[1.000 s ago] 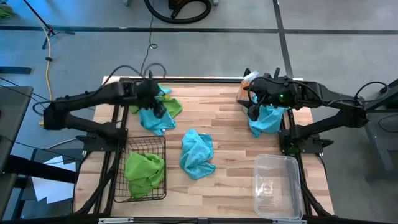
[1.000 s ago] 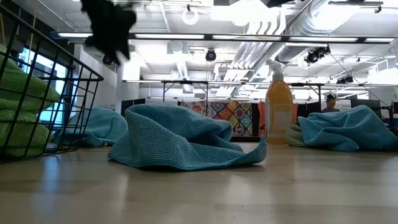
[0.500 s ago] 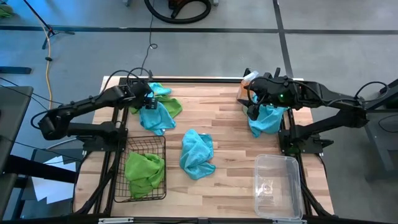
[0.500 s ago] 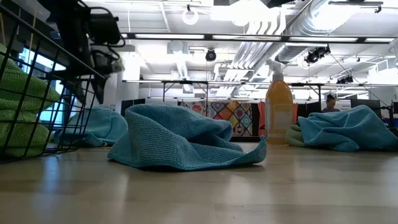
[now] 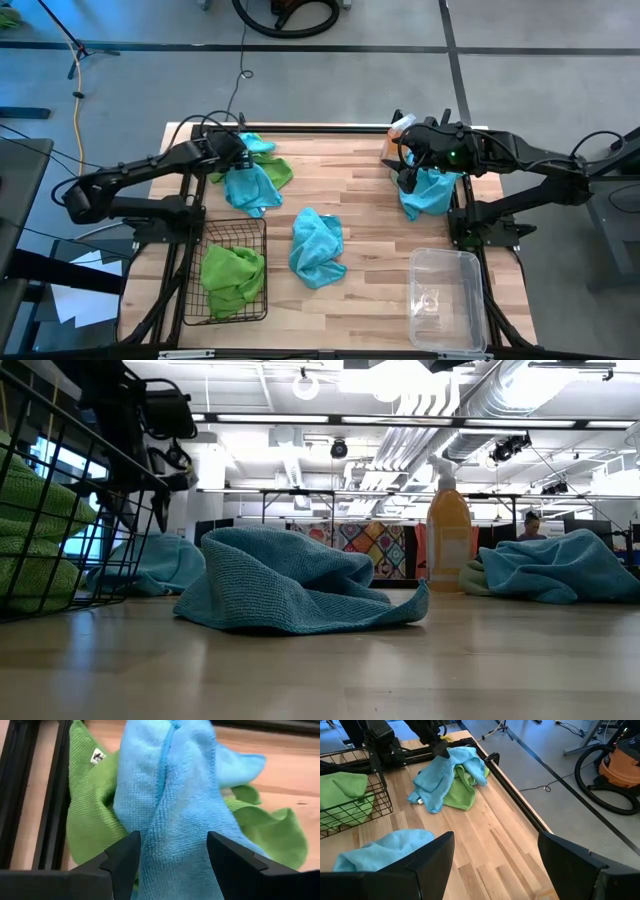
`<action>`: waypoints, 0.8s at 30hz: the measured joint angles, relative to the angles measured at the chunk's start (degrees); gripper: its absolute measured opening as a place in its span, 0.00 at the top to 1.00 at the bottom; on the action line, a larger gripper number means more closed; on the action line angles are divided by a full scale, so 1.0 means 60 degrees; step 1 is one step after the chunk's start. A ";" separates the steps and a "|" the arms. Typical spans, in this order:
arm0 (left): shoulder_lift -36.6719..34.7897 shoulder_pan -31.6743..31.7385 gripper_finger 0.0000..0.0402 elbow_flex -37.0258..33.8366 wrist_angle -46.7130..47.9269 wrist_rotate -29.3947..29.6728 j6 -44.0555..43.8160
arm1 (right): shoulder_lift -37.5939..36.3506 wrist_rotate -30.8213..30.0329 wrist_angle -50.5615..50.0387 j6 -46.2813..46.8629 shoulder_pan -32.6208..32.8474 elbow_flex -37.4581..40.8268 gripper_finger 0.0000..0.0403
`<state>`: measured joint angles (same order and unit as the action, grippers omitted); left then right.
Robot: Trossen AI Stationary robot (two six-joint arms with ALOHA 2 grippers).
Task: Sort microfiber towel by color & place in baskets
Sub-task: Put the blue microfiber cloth into the transparent bin
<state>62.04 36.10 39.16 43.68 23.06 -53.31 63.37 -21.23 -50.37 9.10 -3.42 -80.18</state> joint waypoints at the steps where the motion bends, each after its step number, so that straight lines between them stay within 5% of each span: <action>1: 0.0052 0.0000 0.46 0.0000 -0.0001 -0.0003 0.0029 | 0.0000 0.0004 -0.0001 -0.0004 0.0000 0.0000 0.29; 11: 0.0735 0.0000 0.49 0.0000 -0.0044 -0.0079 -0.0337 | 0.0000 0.0018 -0.0004 -0.0022 0.0000 0.0000 0.29; 15: 0.0779 -0.0040 0.64 0.0000 -0.0035 -0.0019 -0.0351 | 0.0002 0.0025 -0.0011 -0.0020 0.0000 0.0000 0.29; 20: 0.0713 -0.0167 0.95 0.0000 -0.0047 0.0041 -0.0039 | 0.0000 0.0025 -0.0011 -0.0022 0.0000 0.0000 0.29; 24: 0.0521 -0.0189 0.97 0.0000 -0.0065 0.0159 0.0273 | 0.0000 0.0025 -0.0011 -0.0022 0.0000 0.0000 0.29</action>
<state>65.17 34.96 39.16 43.28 24.02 -51.67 63.37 -21.08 -50.43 8.97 -3.42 -80.18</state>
